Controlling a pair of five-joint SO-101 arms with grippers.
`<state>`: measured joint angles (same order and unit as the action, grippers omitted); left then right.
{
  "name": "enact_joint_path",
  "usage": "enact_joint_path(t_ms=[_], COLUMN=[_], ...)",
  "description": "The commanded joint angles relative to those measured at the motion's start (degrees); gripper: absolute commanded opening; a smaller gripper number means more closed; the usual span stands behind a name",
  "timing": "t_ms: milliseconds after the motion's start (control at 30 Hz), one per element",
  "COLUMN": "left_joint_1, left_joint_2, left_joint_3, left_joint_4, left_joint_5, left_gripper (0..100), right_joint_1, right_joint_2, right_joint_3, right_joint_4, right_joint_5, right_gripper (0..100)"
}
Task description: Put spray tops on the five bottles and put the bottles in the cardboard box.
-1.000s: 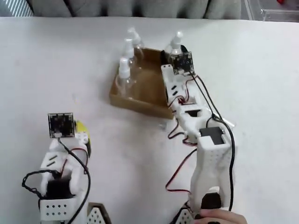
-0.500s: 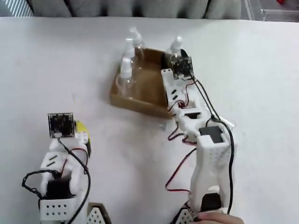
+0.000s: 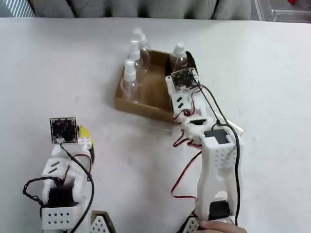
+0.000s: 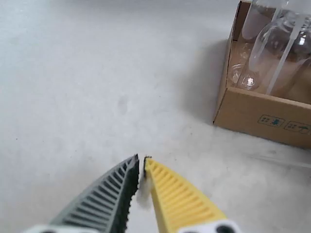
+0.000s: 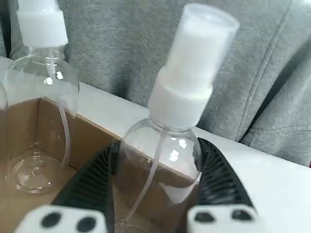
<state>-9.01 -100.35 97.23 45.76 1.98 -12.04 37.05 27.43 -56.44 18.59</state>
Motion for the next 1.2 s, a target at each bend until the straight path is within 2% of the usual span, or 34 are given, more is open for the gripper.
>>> enact_joint_path(t_ms=[0, 133, 300, 533, 1167], left_joint_1=[0.5, 0.6, 0.6, 0.6, 0.5], left_joint_2=[-0.7, -0.7, -0.7, -0.7, -0.7], left_joint_3=[0.0, 0.0, 0.0, 0.0, 0.0], left_joint_4=[-0.3, -0.3, -0.3, -0.3, -0.2], left_joint_5=[-0.5, -0.5, -0.5, -0.5, -0.5], left_gripper=[2, 2, 2, 2, 2], right_joint_1=[-0.9, -1.2, -1.3, -1.3, -1.9], right_joint_2=[-0.5, -0.9, -0.9, -0.4, -0.4], right_joint_3=[-0.5, -0.4, -0.4, -0.2, -0.2], right_joint_4=[-0.5, -0.3, -0.3, -0.3, -0.3], right_joint_5=[0.4, -2.9, -2.8, -2.8, -2.8], right_gripper=[1.5, 1.8, 3.0, 18.1, 18.8])
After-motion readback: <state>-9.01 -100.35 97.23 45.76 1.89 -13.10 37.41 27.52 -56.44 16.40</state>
